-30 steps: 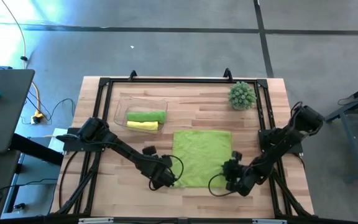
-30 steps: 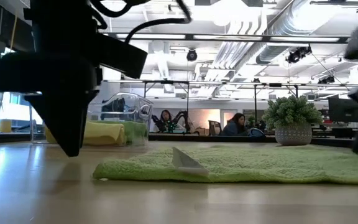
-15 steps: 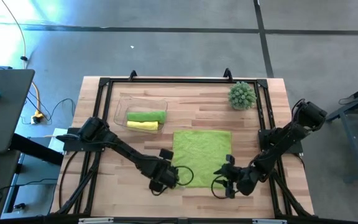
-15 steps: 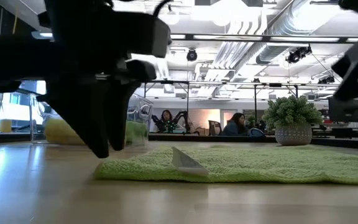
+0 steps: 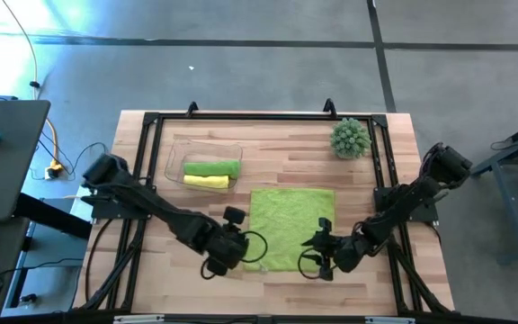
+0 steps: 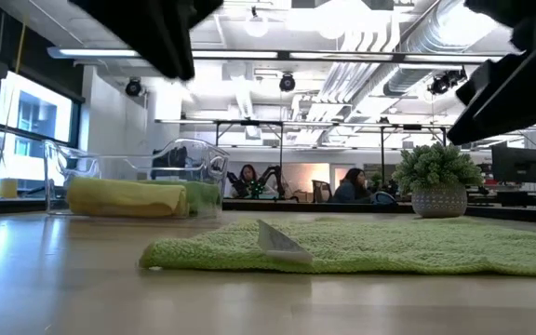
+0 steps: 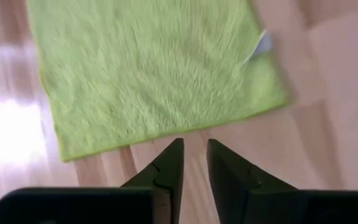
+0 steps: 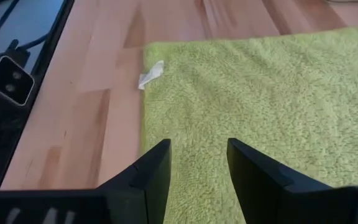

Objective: Roll microfiber towels into tight, uniform cylinder then place into a basket
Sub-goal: Fold the green towel

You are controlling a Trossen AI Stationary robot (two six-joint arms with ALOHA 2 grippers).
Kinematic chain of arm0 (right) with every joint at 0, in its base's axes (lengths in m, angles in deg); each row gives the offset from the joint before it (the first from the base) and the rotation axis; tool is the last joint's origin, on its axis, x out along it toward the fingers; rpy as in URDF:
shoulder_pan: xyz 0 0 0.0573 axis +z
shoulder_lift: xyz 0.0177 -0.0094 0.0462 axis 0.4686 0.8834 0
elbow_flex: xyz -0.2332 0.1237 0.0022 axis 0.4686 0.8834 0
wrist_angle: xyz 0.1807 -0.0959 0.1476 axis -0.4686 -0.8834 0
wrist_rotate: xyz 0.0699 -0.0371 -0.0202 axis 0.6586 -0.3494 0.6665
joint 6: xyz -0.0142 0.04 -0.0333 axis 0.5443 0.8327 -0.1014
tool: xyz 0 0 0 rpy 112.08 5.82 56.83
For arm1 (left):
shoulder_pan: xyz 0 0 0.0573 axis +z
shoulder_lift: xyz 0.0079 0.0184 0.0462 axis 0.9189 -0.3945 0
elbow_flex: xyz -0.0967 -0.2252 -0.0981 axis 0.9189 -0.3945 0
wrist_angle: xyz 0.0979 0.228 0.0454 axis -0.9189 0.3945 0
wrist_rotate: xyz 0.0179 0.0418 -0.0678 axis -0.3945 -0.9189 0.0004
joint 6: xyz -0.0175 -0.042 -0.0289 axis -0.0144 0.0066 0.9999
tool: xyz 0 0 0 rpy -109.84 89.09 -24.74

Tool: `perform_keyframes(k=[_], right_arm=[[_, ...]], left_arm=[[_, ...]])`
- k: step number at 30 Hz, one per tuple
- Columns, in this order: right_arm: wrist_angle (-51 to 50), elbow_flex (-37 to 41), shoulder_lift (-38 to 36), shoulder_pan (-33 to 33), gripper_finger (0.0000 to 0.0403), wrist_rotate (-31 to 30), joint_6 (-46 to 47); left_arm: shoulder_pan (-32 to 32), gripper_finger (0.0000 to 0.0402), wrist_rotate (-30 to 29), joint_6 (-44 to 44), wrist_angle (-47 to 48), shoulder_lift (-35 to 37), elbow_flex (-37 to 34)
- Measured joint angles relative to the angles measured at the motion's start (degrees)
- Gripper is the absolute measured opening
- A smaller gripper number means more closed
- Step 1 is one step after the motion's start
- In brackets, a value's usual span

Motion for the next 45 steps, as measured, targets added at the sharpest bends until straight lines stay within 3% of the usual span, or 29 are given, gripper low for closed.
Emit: perform_keyframes(k=[4, 9, 14, 21, 29, 36, 40, 45], right_arm=[[-0.4, 0.0, 0.0, -2.5, 0.0149, 4.9, -0.4], [-2.2, 0.0, 0.0, -4.8, 0.0149, 14.4, -0.6], [-7.5, -0.1, -0.1, -4.8, 0.0149, 24.8, 3.6], [-9.6, -0.1, -0.1, -1.2, 0.0149, 31.2, 8.3], [-10.4, -0.1, -0.1, 2.6, 0.0149, 31.7, 11.7], [-10.7, -0.1, -0.1, 6.6, 0.0149, 30.6, 17.1], [-11.3, -0.1, -0.1, 8.6, 0.0149, 27.0, 16.9], [-15.0, -0.1, -0.1, 10.4, 0.0149, 17.3, 10.9]], left_arm=[[-0.7, 0.0055, -1.5, 1.5, -8.0, 3.9, -4.9], [0.5, 0.0057, -1.4, 0.9, -21.5, 3.7, -12.6], [2.4, 0.0059, 4.0, 1.9, -32.8, 0.5, -18.0], [2.4, 0.0087, 14.7, -0.8, -40.5, -5.8, -18.4], [1.6, 0.0154, 11.9, -10.3, -42.0, -9.6, -17.1], [0.1, 0.0172, 13.1, -4.5, -40.3, -9.1, -16.0], [-1.0, 0.0172, 13.1, -1.8, -39.5, -9.1, -15.4], [-1.4, 0.0172, 12.8, -0.4, -37.9, -9.1, -15.4]])
